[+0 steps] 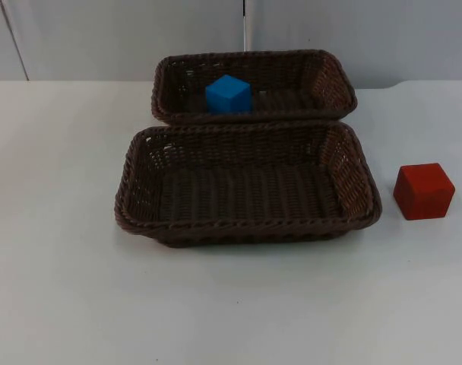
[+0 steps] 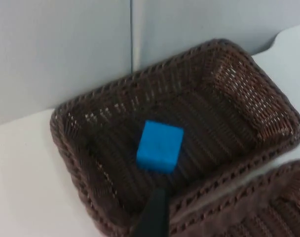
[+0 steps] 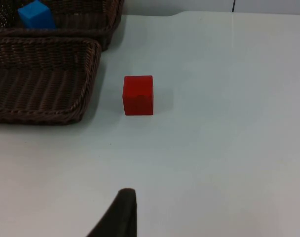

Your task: Pick up one cube with the left hand and place it into the upper basket. Pick up one cube with the right hand and place it into the lower basket.

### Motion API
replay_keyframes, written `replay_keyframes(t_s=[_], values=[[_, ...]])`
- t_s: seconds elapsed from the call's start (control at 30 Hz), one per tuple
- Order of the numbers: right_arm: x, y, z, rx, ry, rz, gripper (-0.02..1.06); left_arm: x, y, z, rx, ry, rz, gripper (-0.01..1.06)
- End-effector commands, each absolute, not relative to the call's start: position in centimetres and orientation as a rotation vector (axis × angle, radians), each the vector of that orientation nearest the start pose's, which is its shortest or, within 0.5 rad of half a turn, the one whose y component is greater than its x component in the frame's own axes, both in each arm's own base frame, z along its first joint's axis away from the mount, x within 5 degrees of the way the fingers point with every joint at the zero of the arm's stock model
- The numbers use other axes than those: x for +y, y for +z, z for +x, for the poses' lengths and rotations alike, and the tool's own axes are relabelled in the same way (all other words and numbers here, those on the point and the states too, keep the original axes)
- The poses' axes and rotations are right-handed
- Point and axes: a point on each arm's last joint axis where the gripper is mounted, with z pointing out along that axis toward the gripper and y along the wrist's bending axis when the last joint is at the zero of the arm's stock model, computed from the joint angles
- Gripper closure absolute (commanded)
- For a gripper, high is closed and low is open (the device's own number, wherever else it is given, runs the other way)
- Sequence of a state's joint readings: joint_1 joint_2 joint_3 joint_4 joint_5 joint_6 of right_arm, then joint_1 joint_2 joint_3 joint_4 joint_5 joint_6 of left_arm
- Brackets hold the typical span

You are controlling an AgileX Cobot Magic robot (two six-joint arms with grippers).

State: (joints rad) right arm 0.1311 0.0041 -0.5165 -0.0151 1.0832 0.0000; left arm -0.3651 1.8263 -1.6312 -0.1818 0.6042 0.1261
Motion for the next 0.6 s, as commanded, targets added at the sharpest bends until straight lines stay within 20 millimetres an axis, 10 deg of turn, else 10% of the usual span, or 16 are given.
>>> replay_keyframes(t_s=[0.0, 0.57], values=[[-0.2, 28.0, -0.7, 2.044, 0.061, -0.127, -0.01, -15.7, 32.8, 37.9, 2.209, -0.333, 0.426, 0.25], [-0.2, 28.0, -0.7, 2.044, 0.061, -0.127, -0.01, -10.9, 32.1, 26.2, 2.177, -0.339, 0.36, 0.25]])
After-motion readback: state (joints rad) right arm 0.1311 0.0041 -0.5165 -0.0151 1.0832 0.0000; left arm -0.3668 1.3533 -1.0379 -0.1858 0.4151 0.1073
